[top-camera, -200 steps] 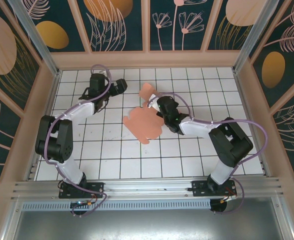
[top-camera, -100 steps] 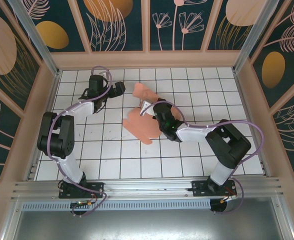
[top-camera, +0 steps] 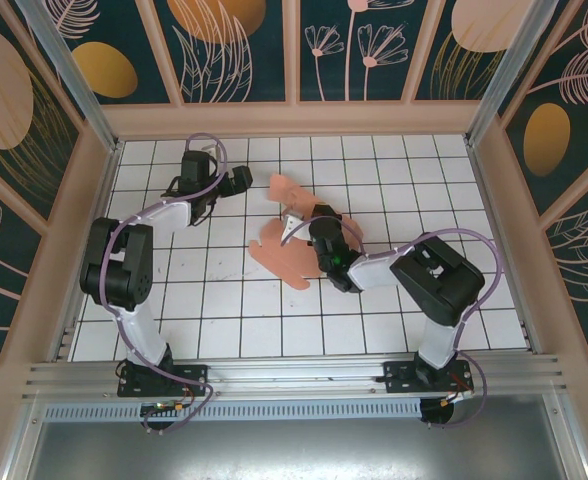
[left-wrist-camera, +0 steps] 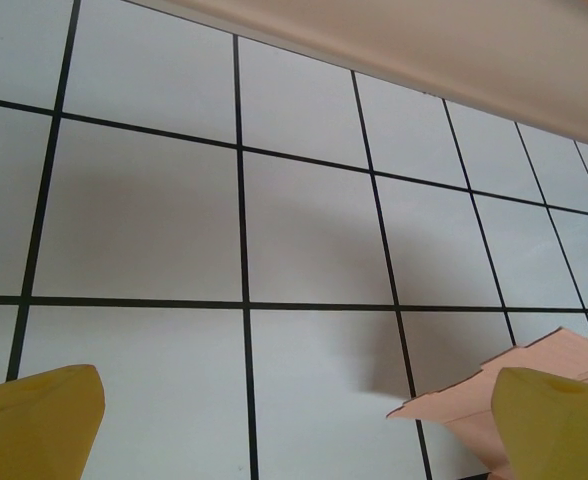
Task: Fold the paper box
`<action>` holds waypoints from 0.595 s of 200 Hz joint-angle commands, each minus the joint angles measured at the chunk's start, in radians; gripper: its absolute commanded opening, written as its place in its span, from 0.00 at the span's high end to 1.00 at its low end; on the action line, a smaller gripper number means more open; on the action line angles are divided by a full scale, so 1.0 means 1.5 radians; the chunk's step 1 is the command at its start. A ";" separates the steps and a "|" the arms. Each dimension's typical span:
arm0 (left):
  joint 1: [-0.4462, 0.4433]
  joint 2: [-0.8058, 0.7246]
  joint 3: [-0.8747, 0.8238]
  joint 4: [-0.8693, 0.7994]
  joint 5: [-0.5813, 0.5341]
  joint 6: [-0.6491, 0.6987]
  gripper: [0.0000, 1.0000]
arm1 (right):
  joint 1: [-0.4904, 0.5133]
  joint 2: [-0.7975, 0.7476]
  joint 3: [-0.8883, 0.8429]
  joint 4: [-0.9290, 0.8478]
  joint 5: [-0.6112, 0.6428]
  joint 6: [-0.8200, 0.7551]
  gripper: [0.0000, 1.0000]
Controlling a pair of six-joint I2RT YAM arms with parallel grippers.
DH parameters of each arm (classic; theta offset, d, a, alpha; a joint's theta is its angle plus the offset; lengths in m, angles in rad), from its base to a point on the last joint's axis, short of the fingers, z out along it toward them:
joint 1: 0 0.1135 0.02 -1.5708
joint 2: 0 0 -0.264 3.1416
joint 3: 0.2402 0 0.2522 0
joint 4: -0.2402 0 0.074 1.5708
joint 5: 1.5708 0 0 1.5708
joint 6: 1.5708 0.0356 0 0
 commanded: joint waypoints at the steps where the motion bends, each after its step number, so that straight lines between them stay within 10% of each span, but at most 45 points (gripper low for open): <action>1: 0.006 0.020 0.032 0.012 0.021 -0.004 0.01 | 0.007 0.018 -0.014 0.057 -0.014 -0.010 1.00; 119: 0.006 0.219 0.256 -0.121 0.089 0.068 0.20 | 0.005 -0.035 -0.006 0.013 -0.047 0.093 1.00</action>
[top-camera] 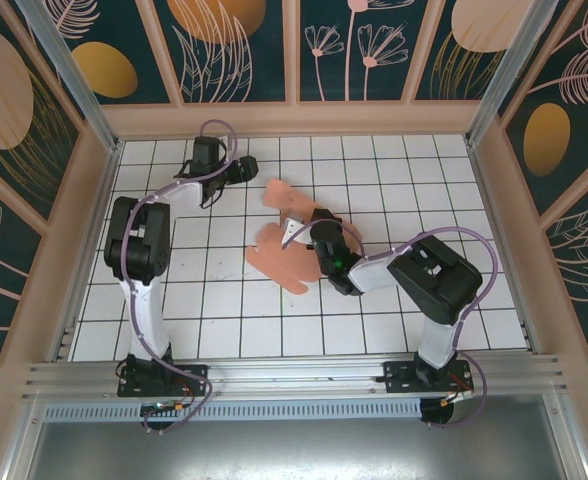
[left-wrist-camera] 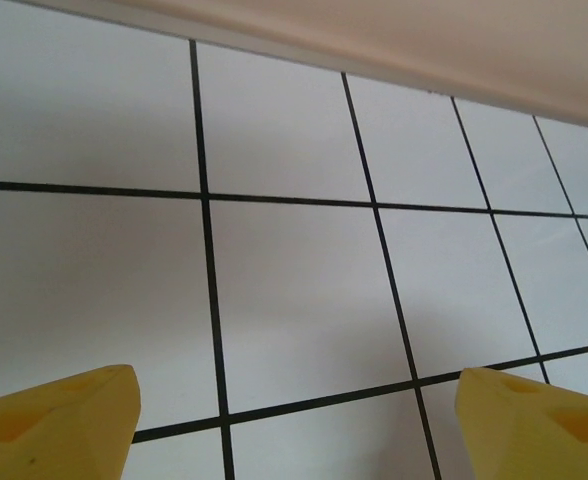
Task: Fold the paper box
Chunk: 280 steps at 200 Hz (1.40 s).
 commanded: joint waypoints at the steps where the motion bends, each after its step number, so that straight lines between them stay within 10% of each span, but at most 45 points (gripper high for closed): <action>1: 0.004 0.036 0.043 -0.059 0.041 0.028 0.20 | 0.006 -0.037 0.009 -0.001 -0.014 0.049 1.00; 280: -0.023 -0.004 -0.038 -0.043 0.336 0.127 0.33 | -0.031 -0.054 0.093 -0.228 -0.102 0.213 1.00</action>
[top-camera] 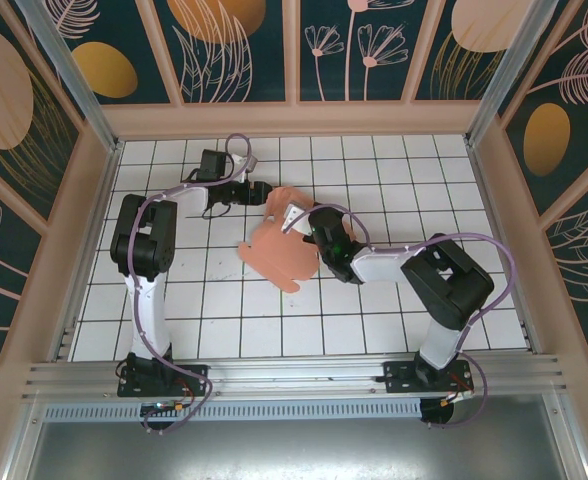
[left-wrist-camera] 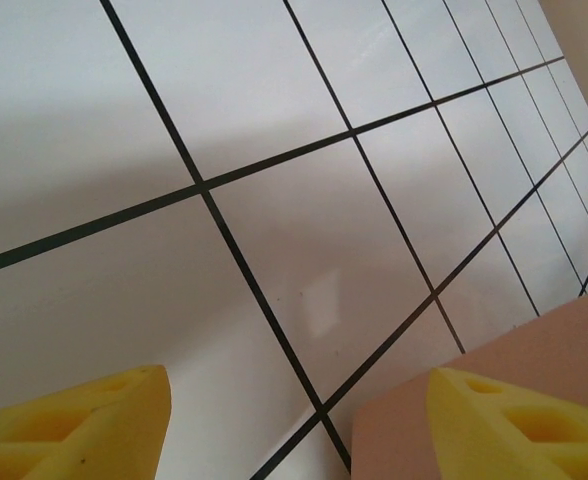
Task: Fold the paper box
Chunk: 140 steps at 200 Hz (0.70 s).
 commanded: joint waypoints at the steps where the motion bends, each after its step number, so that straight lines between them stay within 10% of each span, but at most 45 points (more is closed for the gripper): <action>1: -0.008 -0.021 -0.004 0.013 0.031 0.008 0.33 | -0.008 -0.015 0.026 -0.049 -0.031 0.043 1.00; 140: -0.010 -0.039 -0.052 0.090 -0.027 -0.012 0.34 | -0.019 0.006 0.067 -0.111 -0.024 0.054 1.00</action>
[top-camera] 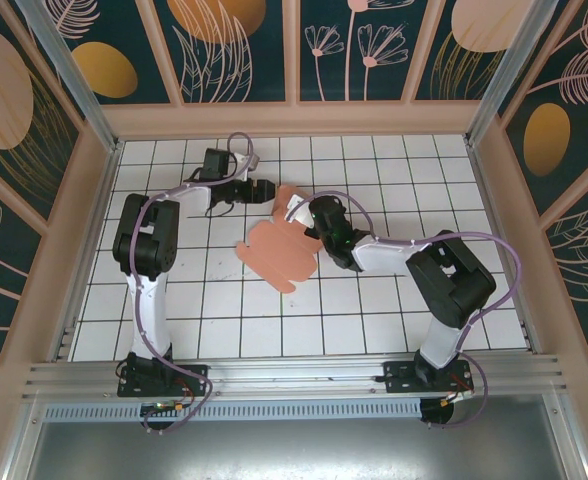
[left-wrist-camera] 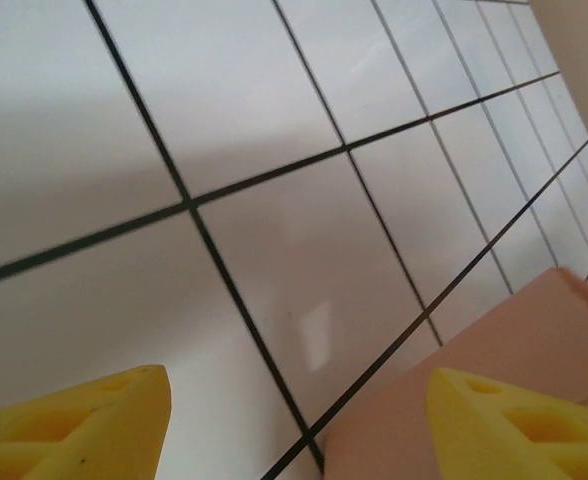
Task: Fold the paper box
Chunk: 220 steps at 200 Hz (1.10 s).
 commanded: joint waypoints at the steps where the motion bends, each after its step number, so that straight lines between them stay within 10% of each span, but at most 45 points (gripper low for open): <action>1: -0.002 -0.047 -0.051 0.072 -0.014 0.016 0.34 | 0.012 0.005 0.005 0.024 0.026 -0.021 1.00; 220: -0.021 -0.060 -0.139 0.145 0.065 0.079 0.55 | 0.035 0.019 0.029 0.011 0.034 -0.027 1.00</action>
